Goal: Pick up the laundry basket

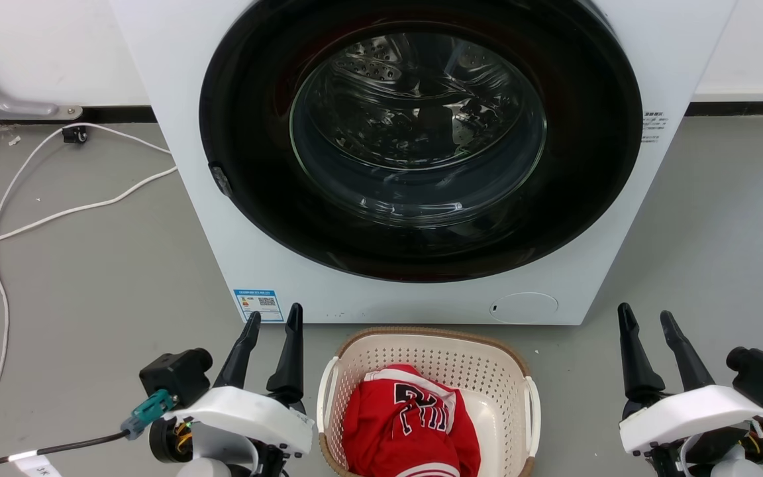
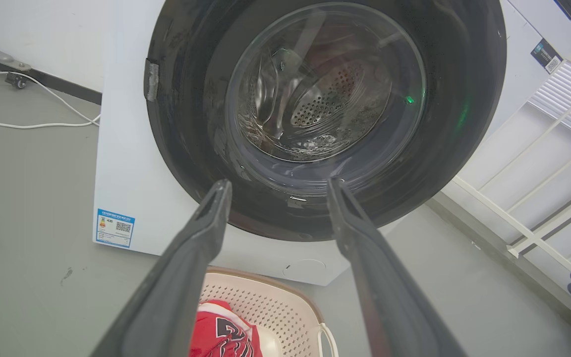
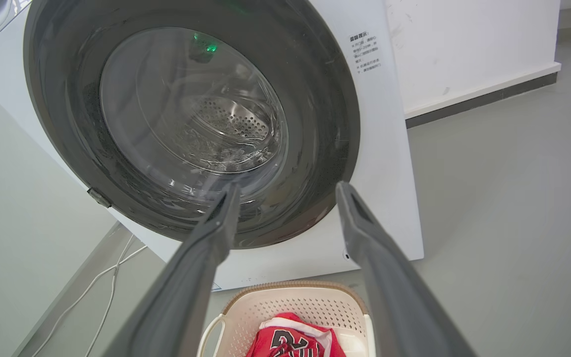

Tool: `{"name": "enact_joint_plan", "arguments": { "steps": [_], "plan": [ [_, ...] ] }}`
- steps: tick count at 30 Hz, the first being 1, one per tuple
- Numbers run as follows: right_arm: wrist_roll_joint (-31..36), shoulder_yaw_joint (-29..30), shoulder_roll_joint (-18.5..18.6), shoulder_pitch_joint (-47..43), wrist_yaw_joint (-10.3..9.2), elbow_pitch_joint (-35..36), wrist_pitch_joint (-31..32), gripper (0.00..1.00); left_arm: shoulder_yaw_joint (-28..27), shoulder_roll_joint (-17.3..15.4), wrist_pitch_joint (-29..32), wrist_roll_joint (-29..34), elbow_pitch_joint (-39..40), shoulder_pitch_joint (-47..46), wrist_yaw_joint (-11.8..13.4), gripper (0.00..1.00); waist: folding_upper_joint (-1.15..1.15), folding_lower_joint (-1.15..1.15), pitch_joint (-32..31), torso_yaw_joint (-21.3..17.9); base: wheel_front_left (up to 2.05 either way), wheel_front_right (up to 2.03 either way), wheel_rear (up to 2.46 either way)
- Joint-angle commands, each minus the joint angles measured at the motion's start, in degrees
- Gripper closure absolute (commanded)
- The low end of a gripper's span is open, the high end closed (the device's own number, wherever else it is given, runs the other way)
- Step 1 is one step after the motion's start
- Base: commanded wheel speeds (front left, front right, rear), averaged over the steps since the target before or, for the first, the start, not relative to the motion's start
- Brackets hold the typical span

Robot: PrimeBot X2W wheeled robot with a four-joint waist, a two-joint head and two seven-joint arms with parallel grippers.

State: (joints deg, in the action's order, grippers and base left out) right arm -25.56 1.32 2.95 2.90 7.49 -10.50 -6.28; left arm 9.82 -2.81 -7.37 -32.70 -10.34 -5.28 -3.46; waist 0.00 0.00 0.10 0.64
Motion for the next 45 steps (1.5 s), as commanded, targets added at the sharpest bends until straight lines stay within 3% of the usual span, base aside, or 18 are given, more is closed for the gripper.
{"name": "enact_joint_plan", "arguments": {
  "steps": [1, 25, 45],
  "plan": [
    [1.7, -0.1, 0.0, 0.2, 0.00, 0.5, -0.4, 0.00, 0.4, -0.2, -0.7, 1.8, 0.5, -1.3, 0.3, 0.00, 0.00, 0.00, 0.0, 0.0, 0.00, 0.00, 0.00],
    [15.7, -0.7, -0.1, -1.0, 0.00, 1.4, -0.9, 0.00, 3.9, -0.6, -4.1, 15.4, -0.7, -1.4, 2.0, 0.00, 0.00, 0.00, 0.1, 0.1, 0.00, 0.00, 0.00],
    [22.0, -0.9, -0.1, -1.8, -0.01, 1.4, -2.6, 0.00, 5.3, -0.3, -6.4, 23.1, -2.4, -1.1, 2.7, 0.00, 0.00, 0.00, -0.1, 0.3, 0.00, 0.00, 0.00]
  ]
}}
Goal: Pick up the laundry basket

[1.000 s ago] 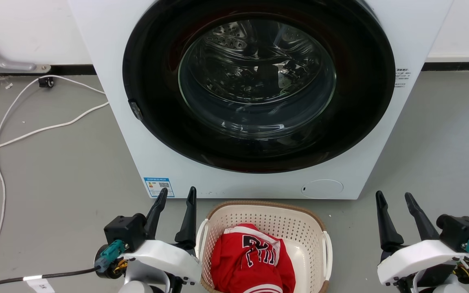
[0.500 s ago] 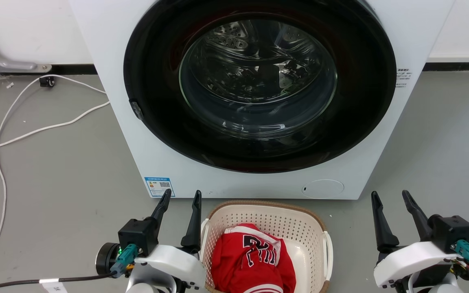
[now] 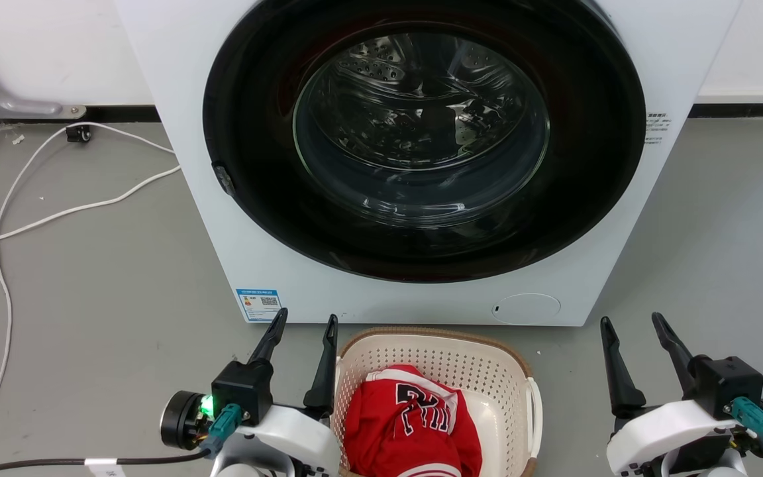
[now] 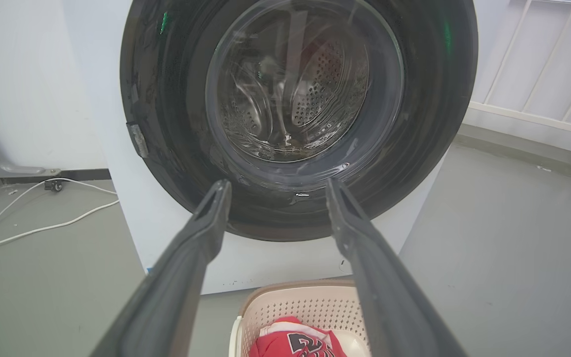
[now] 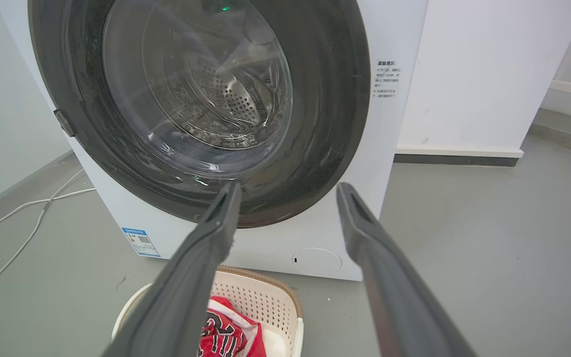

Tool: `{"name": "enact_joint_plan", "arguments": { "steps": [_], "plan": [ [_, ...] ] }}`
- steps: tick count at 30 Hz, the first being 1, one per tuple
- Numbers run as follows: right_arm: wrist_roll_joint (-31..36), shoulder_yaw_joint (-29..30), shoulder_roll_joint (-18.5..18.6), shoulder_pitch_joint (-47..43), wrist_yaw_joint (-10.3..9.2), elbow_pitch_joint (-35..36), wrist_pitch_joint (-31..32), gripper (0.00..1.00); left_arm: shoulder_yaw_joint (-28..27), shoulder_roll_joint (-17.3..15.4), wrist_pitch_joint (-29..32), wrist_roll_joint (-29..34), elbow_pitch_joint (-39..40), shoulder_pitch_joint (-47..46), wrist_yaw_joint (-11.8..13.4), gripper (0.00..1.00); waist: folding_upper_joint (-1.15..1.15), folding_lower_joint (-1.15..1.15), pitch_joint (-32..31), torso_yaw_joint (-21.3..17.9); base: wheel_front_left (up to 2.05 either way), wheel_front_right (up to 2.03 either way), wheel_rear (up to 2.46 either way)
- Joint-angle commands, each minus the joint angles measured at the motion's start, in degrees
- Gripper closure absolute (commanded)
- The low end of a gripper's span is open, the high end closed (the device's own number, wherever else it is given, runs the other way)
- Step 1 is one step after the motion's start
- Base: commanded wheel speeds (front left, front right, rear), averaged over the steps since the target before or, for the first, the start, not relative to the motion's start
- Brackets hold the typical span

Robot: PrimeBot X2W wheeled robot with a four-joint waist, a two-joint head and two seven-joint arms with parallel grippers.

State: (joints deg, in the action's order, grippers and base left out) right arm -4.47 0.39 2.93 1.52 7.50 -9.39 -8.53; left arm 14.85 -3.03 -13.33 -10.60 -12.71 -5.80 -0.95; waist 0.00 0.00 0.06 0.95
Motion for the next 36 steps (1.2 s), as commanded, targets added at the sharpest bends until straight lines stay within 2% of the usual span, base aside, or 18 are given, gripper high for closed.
{"name": "enact_joint_plan", "arguments": {
  "steps": [1, 15, 28, 36],
  "plan": [
    [0.9, 0.1, -0.1, -0.4, -0.02, 0.2, -0.5, 0.00, 0.2, -0.1, -0.5, 1.2, 0.0, -0.5, 0.2, 0.00, 0.00, 0.00, 0.0, 0.0, 0.00, 0.00, 0.00],
    [3.7, 0.2, -0.1, -0.6, -0.02, -0.5, -1.9, 0.00, 0.5, 0.1, -2.0, 4.6, -0.5, -0.4, -0.3, 0.00, 0.00, 0.00, 0.2, 0.1, 0.00, 0.00, 0.00],
    [2.2, 0.3, -0.1, -0.2, -0.02, -1.1, -2.2, 0.00, 0.4, 0.1, -1.9, 3.4, -0.7, -0.5, 0.0, 0.00, 0.00, 0.00, 0.8, 0.3, 0.00, 0.00, 0.00],
    [1.8, 0.5, -0.1, 1.1, -0.02, -1.3, -1.8, 0.00, 0.2, 0.1, -1.9, 2.8, -1.5, -1.7, 0.3, 0.00, 0.00, 0.00, 3.8, 0.2, 0.00, 0.00, 0.00]
  ]
}}
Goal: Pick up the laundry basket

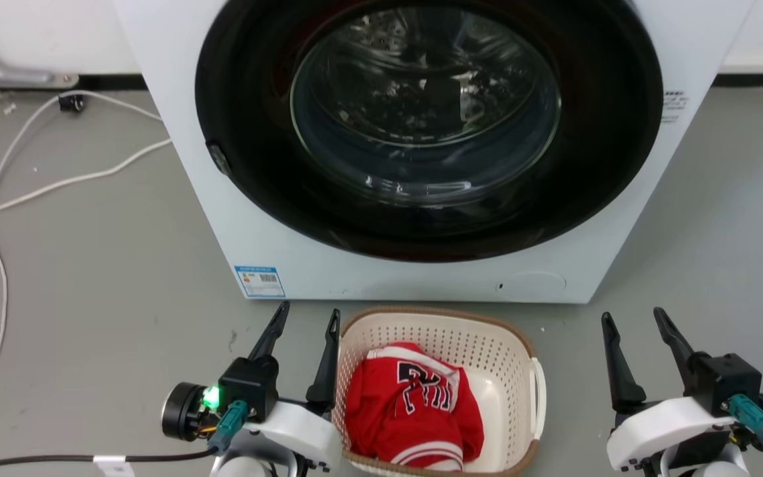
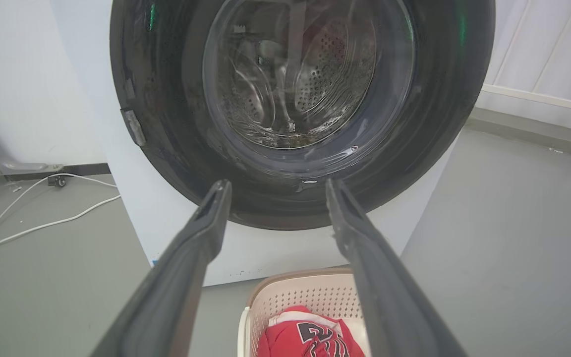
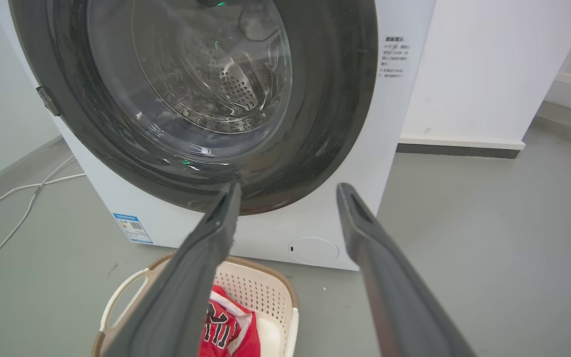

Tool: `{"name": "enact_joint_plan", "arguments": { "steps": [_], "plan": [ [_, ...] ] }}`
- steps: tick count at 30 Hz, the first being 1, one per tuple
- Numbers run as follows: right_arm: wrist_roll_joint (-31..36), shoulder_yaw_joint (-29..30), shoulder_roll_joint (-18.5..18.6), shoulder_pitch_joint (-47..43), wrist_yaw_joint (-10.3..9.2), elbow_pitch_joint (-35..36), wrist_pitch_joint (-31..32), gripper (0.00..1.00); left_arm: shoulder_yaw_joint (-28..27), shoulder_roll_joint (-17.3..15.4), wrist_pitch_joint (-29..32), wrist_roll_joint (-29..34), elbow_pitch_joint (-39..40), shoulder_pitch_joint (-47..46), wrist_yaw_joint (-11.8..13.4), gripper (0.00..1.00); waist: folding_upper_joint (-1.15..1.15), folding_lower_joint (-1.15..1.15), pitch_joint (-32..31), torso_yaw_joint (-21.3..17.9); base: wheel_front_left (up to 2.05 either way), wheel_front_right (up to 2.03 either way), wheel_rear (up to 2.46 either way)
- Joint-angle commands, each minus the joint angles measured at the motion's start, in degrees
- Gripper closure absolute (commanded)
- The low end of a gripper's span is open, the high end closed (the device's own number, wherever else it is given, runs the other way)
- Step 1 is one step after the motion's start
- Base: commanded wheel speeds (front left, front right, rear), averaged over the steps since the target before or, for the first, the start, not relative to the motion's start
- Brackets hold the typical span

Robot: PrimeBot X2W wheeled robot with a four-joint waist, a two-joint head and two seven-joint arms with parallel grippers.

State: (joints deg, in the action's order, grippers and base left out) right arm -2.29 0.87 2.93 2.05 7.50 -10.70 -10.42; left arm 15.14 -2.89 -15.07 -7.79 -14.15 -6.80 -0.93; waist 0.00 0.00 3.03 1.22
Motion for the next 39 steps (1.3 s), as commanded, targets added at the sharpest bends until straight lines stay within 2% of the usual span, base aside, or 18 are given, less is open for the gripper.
{"name": "enact_joint_plan", "arguments": {
  "steps": [1, 11, 21, 30, 39],
  "plan": [
    [-0.4, -0.1, -0.1, 0.8, -0.02, -0.3, 0.0, 0.00, -0.1, 0.0, -0.2, 0.0, -0.3, -1.0, 0.3, 0.00, 0.00, 0.00, 1.6, -0.2, 0.00, 0.00, 0.00],
    [-1.9, -0.8, -0.1, 6.0, -0.02, -6.2, -0.7, 0.00, -1.1, 0.0, -0.1, -1.2, -8.3, -6.0, -0.1, 0.00, 0.00, 0.00, 13.5, -1.6, 0.00, 0.00, 0.00],
    [-3.0, -1.4, -0.1, 13.8, -0.02, -14.8, -1.5, 0.00, -3.1, -0.1, -0.2, -3.5, -21.1, -16.0, -3.1, 0.00, 0.00, 0.00, 25.3, -2.8, 0.00, 0.00, 0.00],
    [-4.8, -3.8, -0.1, 22.9, -0.03, -26.4, -0.8, 0.00, -3.4, -1.6, -0.2, -6.1, -34.7, -27.1, -5.9, 0.00, 0.00, 0.00, 32.2, -3.6, 0.00, 0.00, 0.00],
    [-7.7, -6.9, 0.0, 33.6, -0.03, -40.3, 1.3, 0.00, 0.5, -3.1, 3.2, -10.3, -46.6, -37.5, -6.5, 0.00, 0.00, 0.00, 37.1, -4.3, 0.00, 0.00, 0.00]
  ]
}}
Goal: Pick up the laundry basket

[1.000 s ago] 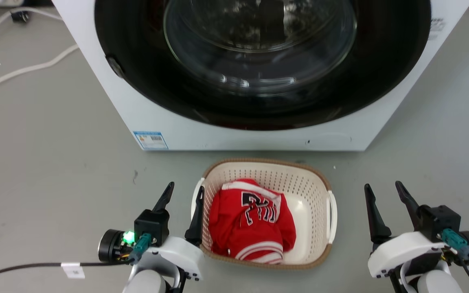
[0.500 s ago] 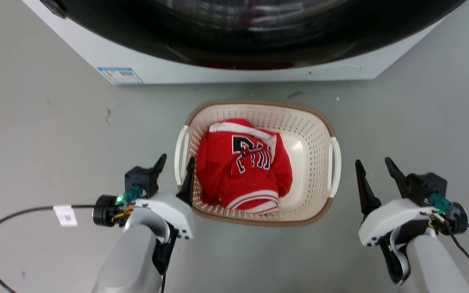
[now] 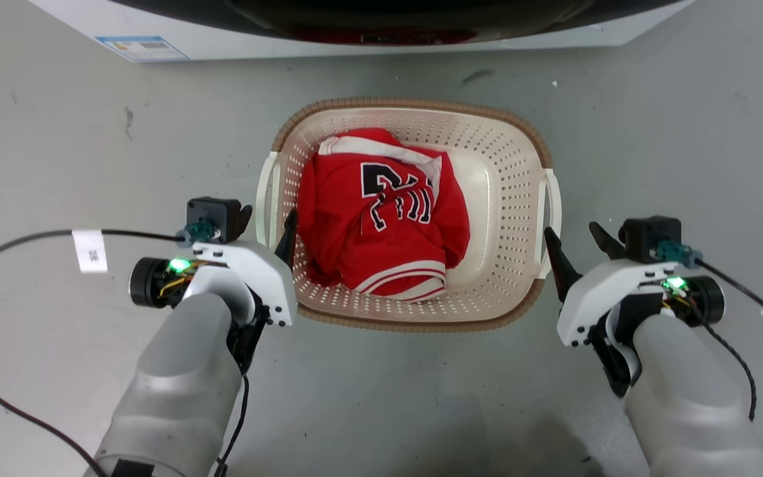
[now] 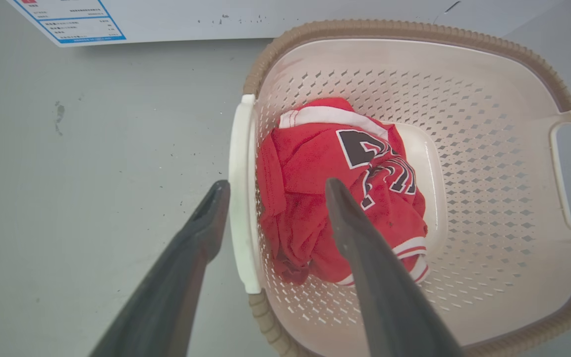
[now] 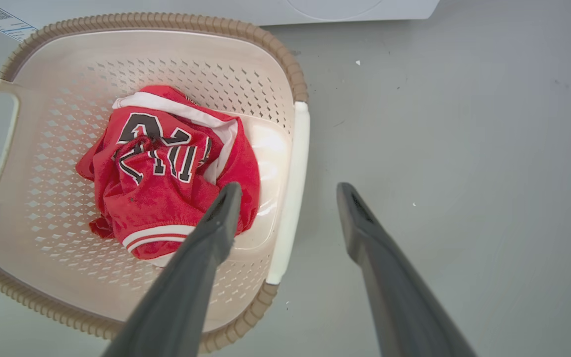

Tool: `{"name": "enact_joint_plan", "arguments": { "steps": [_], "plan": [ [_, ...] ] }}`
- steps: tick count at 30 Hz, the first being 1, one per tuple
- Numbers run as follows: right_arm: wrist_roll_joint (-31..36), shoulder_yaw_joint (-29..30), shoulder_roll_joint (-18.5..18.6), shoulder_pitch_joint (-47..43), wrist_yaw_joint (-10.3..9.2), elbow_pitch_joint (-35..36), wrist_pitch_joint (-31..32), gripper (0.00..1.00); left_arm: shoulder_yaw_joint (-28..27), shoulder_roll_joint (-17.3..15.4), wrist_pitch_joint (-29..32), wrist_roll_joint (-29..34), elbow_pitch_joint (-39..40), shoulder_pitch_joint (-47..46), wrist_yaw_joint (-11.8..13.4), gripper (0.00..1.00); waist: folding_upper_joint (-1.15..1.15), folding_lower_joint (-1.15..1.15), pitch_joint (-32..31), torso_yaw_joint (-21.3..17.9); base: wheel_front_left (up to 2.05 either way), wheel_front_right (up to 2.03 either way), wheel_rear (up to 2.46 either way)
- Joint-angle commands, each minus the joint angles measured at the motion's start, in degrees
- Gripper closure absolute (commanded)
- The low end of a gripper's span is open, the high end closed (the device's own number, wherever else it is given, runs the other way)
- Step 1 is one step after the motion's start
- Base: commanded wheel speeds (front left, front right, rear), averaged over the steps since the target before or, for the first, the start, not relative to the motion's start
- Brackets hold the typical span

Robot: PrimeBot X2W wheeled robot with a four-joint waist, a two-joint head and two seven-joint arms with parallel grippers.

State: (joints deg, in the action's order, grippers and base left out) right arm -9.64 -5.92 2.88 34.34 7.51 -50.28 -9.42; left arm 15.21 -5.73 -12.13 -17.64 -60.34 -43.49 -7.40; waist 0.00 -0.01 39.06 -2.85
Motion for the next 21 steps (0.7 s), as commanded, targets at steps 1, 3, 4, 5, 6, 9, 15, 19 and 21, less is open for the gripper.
{"name": "enact_joint_plan", "arguments": {
  "steps": [1, 3, 4, 5, 6, 9, 15, 19, 21],
  "plan": [
    [-0.4, -0.3, 0.0, 2.5, -0.03, -2.2, 0.4, 0.00, 1.0, -0.5, 0.8, -1.4, -1.1, -1.7, -0.1, 0.00, 0.00, 0.01, 1.5, -0.3, 0.00, 0.00, 0.00],
    [-0.9, -1.1, 0.0, 4.7, -0.03, -4.7, 0.7, 0.00, 2.4, -1.1, 1.8, -2.9, -2.2, -3.1, 0.0, 0.00, 0.00, 0.01, 2.3, -0.4, 0.00, 0.00, 0.00],
    [-1.0, -1.5, 0.0, 5.6, -0.04, -6.0, 0.8, 0.00, 3.1, -1.3, 2.4, -3.8, -2.8, -3.8, 0.0, 0.00, 0.00, 0.01, 2.7, -0.5, 0.00, 0.00, 0.00],
    [-1.4, -1.9, 0.0, 6.5, -0.03, -7.1, 0.9, 0.00, 3.7, -1.6, 2.9, -4.5, -3.1, -4.3, 0.0, 0.00, 0.00, 0.01, 3.0, -0.6, 0.00, 0.00, 0.00],
    [-1.7, -2.5, 0.0, 7.4, -0.04, -8.2, 0.8, 0.00, 4.4, -1.9, 3.4, -5.3, -3.4, -4.8, 0.0, 0.00, 0.00, 0.01, 3.3, -0.7, 0.00, 0.00, 0.00],
    [-3.2, -4.2, 0.0, 9.8, -0.03, -11.1, 1.1, 0.00, 6.0, -2.9, 4.7, -7.6, -4.3, -6.2, 0.0, 0.00, 0.00, 0.01, 4.3, -1.0, 0.00, 0.00, 0.00],
    [-6.6, -8.8, 0.0, 13.7, -0.04, -14.8, 1.7, 0.00, 9.3, -4.2, 6.8, -11.6, -5.0, -8.7, 0.0, 0.00, 0.00, 0.01, 6.5, -1.4, 0.00, 0.00, 0.00],
    [-9.4, -11.8, 0.0, 15.9, -0.03, -16.3, 2.8, 0.00, 11.0, -4.6, 8.3, -14.0, -5.5, -10.3, 0.0, 0.00, 0.00, 0.01, 7.7, -1.5, 0.00, 0.00, 0.00],
    [-11.0, -12.8, 0.0, 16.6, -0.03, -17.0, 3.4, 0.00, 11.6, -4.7, 9.2, -15.3, -5.8, -10.9, 0.0, 0.00, 0.00, 0.01, 8.0, -1.4, 0.00, 0.00, 0.00]
  ]
}}
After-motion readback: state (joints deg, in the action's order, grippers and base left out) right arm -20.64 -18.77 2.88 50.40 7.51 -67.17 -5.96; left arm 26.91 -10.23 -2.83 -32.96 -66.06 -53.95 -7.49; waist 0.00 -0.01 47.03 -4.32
